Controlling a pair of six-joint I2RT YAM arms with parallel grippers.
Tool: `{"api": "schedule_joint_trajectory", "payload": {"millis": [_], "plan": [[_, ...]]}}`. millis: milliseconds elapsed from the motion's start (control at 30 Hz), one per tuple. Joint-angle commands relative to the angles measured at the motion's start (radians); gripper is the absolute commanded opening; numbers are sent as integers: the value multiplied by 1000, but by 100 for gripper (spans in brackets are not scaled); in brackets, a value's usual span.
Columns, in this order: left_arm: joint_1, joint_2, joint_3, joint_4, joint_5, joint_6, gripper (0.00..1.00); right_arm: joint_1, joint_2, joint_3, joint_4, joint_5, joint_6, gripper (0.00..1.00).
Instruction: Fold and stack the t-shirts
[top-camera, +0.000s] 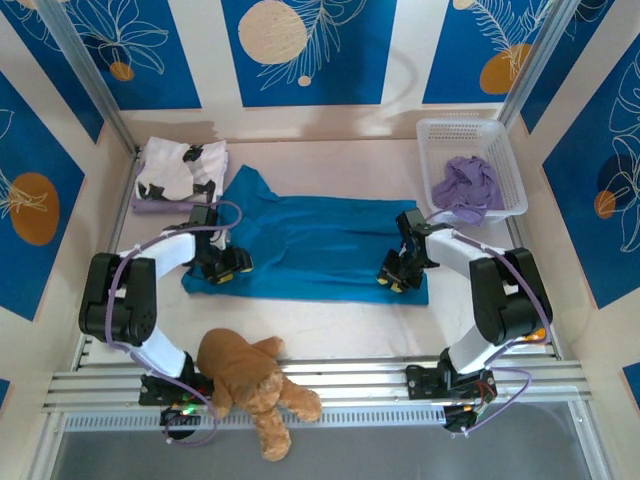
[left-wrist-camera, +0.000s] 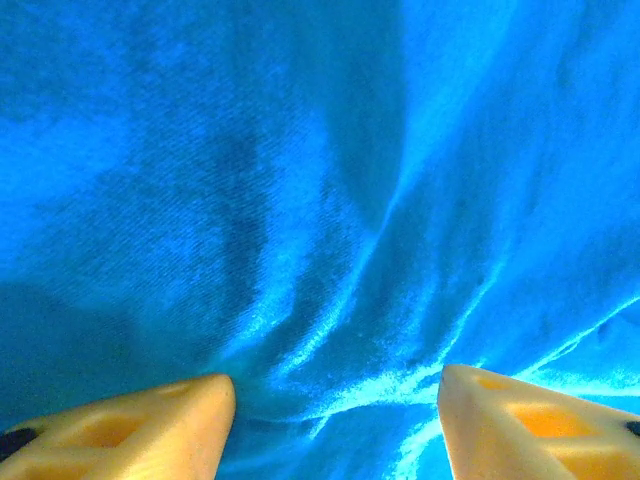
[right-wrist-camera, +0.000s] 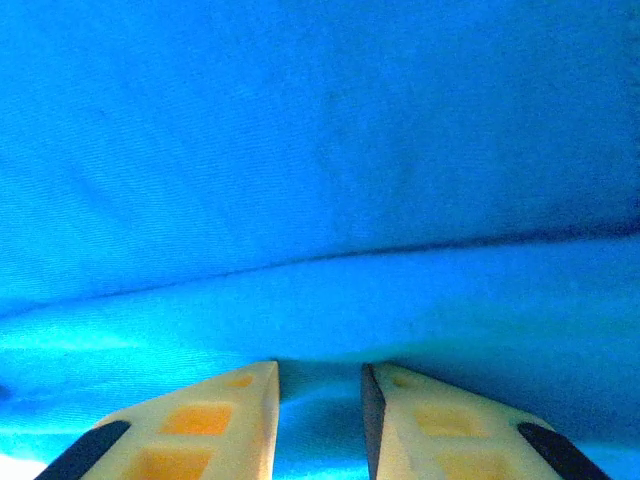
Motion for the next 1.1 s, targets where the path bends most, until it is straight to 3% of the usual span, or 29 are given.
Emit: {"api": "schedule_joint_trajectory", "payload": {"millis": [0, 267, 467, 800, 1067], "plan": [[2, 19, -84, -12, 9, -24, 60, 4, -45, -44, -78, 34, 29, 30], [-1, -105, -209, 11, 56, -85, 60, -25, -210, -86, -157, 26, 15, 31], [2, -181, -109, -94, 20, -52, 61, -20, -270, -31, -178, -11, 19, 31], [36, 31, 111, -129, 34, 28, 62, 61, -66, 36, 35, -74, 98, 31], [46, 111, 37, -81, 43, 34, 62, 132, 140, 62, 81, -98, 112, 32]]}}
